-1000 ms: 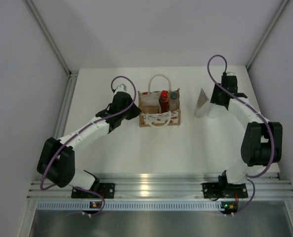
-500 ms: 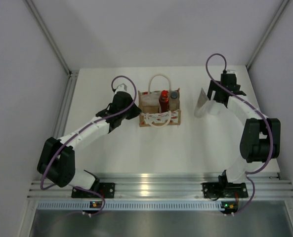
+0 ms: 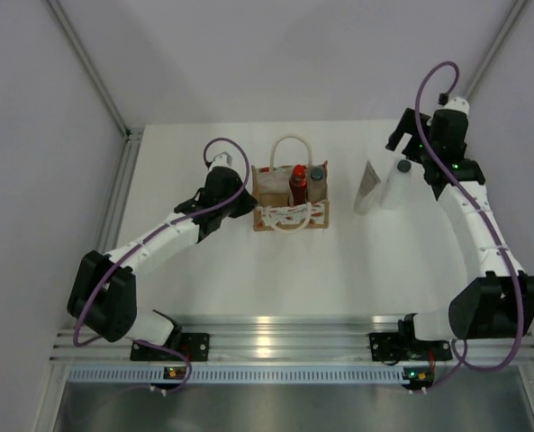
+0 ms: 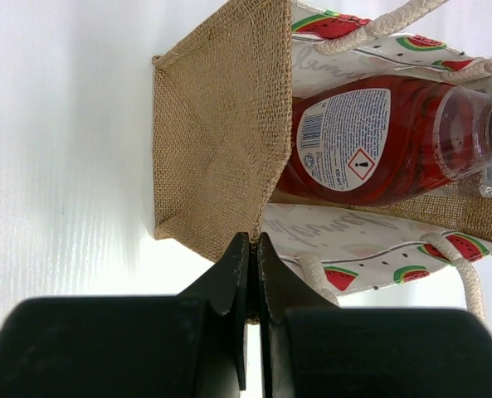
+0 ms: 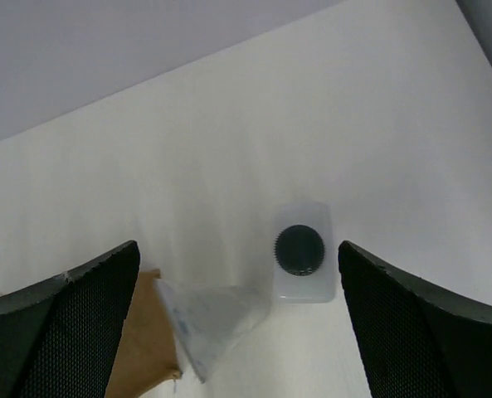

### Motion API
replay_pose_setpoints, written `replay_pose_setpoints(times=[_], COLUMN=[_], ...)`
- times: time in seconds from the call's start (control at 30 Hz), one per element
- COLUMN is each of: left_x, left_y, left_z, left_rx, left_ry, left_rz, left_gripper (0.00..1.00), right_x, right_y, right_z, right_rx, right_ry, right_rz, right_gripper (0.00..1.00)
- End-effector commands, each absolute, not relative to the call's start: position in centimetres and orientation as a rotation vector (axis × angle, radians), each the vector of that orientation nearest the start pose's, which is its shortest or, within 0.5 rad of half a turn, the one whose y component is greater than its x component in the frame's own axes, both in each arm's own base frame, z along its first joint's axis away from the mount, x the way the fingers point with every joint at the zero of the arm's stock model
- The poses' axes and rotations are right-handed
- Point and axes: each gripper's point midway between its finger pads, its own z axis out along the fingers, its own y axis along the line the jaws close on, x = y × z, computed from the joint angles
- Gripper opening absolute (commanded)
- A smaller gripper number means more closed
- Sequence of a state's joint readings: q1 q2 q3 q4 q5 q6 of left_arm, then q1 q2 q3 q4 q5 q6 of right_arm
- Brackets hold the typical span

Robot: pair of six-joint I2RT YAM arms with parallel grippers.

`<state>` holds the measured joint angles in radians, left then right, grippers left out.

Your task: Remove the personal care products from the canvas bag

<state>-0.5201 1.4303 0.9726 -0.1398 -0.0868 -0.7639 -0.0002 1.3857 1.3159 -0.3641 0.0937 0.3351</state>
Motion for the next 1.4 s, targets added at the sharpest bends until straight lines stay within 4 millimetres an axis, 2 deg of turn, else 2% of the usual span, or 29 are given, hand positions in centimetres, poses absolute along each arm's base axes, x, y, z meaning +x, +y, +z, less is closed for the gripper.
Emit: replay_pose_setpoints(times=[0.0,0.03,0.07,0.1,0.17,0.2,0.27,0.3,0.33,0.4,0.43,0.5,0.6,0.63,0.7,0.8,0.9,1.37], left_x=[36.6,36.6,36.6,36.7,36.7,36.7,36.7,36.7,36.7,36.7,36.8,36.8,36.8,36.8,36.7,36.8,36.7,36.7], left_y=[-21.8,-21.8,-21.8,-21.7,-21.7,-21.6,-21.7,-21.7,-21.8,-21.7,-21.7,-21.8,-21.9,-22.0,-22.1,-22.1,-22.1,-22.3], left_z=[18.8,18.9,18.8,18.8,18.9,19.0,19.0,19.1,19.1,19.0,18.9,18.8,18.6,18.7,18.7,18.8,18.7,18.4], left_rx=[-0.310,-0.309,-0.306,-0.312,-0.315,-0.315,-0.315,-0.316,-0.314,-0.322,-0.323,-0.324,-0.324,-0.324,-0.323,-0.324,-0.321,-0.318], left_ry=[2.122,2.120,2.122,2.120,2.117,2.114,2.116,2.114,2.114,2.114,2.117,2.120,2.129,2.126,2.127,2.126,2.128,2.139], left_rz=[-0.644,-0.642,-0.642,-0.637,-0.636,-0.638,-0.641,-0.641,-0.642,-0.641,-0.638,-0.640,-0.647,-0.653,-0.658,-0.655,-0.655,-0.660], left_gripper=[0.00,0.00,0.00,0.00,0.00,0.00,0.00,0.00,0.00,0.00,0.00,0.00,0.00,0.00,0.00,0.00,0.00,0.00], right_x=[42.3,42.4,42.0,41.4,40.7,40.0,39.6,38.9,39.2,38.6,39.1,39.2,39.4,39.6,40.2,40.5,40.9,41.9], right_y=[6.7,7.1,8.5,11.4,14.1,16.5,18.8,20.6,21.2,23.1,23.5,25.1,26.1,26.5,27.3,27.9,28.5,29.1], right_z=[31.8,31.3,31.1,31.5,31.8,32.0,31.4,31.6,30.6,30.2,28.9,27.7,27.1,25.9,25.3,24.9,23.4,19.4], right_rx=[0.246,0.230,0.192,0.127,0.071,0.012,-0.050,-0.087,-0.088,-0.126,-0.116,-0.132,-0.136,-0.147,-0.156,-0.165,-0.176,-0.175], right_ry=[1.924,1.942,1.964,1.963,1.964,1.963,1.988,1.997,2.020,2.040,2.068,2.098,2.112,2.139,2.154,2.169,2.197,2.273], right_rz=[0.250,0.162,0.166,0.215,0.268,0.304,0.315,0.335,0.299,0.276,0.238,0.228,0.200,0.184,0.181,0.168,0.151,0.077], right_gripper=[0.99,0.99,1.00,1.00,0.95,0.93,0.86,0.83,0.81,0.78,0.74,0.70,0.69,0.66,0.63,0.59,0.56,0.54])
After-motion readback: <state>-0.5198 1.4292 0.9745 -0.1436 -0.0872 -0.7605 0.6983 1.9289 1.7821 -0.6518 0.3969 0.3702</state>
